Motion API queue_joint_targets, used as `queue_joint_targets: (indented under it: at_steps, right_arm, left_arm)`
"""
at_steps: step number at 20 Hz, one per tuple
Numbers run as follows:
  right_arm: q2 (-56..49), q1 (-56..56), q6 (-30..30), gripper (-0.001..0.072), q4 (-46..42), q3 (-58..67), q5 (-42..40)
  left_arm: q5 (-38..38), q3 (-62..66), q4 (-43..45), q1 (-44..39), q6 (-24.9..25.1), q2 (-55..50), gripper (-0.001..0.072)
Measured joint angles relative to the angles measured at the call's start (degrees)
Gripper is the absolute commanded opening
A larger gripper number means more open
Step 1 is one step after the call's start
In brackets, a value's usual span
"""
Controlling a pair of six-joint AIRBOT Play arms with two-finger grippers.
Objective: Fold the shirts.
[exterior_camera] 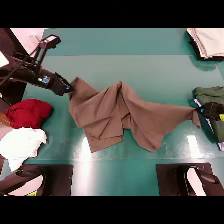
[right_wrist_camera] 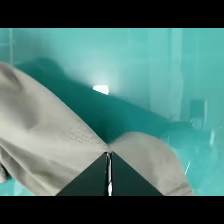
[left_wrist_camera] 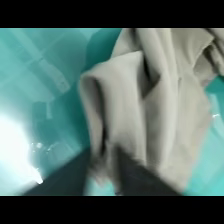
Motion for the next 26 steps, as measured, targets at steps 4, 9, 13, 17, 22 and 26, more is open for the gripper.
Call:
queue_joint_targets:
  at_steps: [4, 9, 13, 17, 22, 26]
  right_arm:
    - [-8.07, -0.39, -1.01, 0.0451, 0.61, 1.33, -5.84]
    - [-12.76, -0.46, -1.75, 0.045, 1.03, 5.05, -4.52]
    - [-9.64, -0.46, -2.43, 0.045, 1.03, 3.74, -5.16]
    - [-5.29, -0.46, -2.8, 0.045, 1.03, 1.33, -6.8]
    - [-2.49, -0.46, -2.93, 0.045, 1.05, -0.39, -7.65]
    - [-1.95, -0.46, -2.93, 0.0449, 1.68, -0.72, -7.48]
  left_arm:
    - [8.13, -1.25, 5.46, 0.09, -6.47, -3.5, 0.0604]
    - [4.74, -6.73, 3.61, 0.0, -10.16, -4.66, 0.0604]
    - [4.81, -18.97, -3.43, -0.04, -10.75, -4.87, 0.0604]
    - [9.09, -27.15, -8.24, -0.02, -11.13, -4.92, 0.0604]
    - [13.55, -30.84, -10.49, -0.48, -11.23, -4.94, 0.0604]
    - [15.72, -32.54, -11.08, -0.57, -11.34, -4.98, 0.0603]
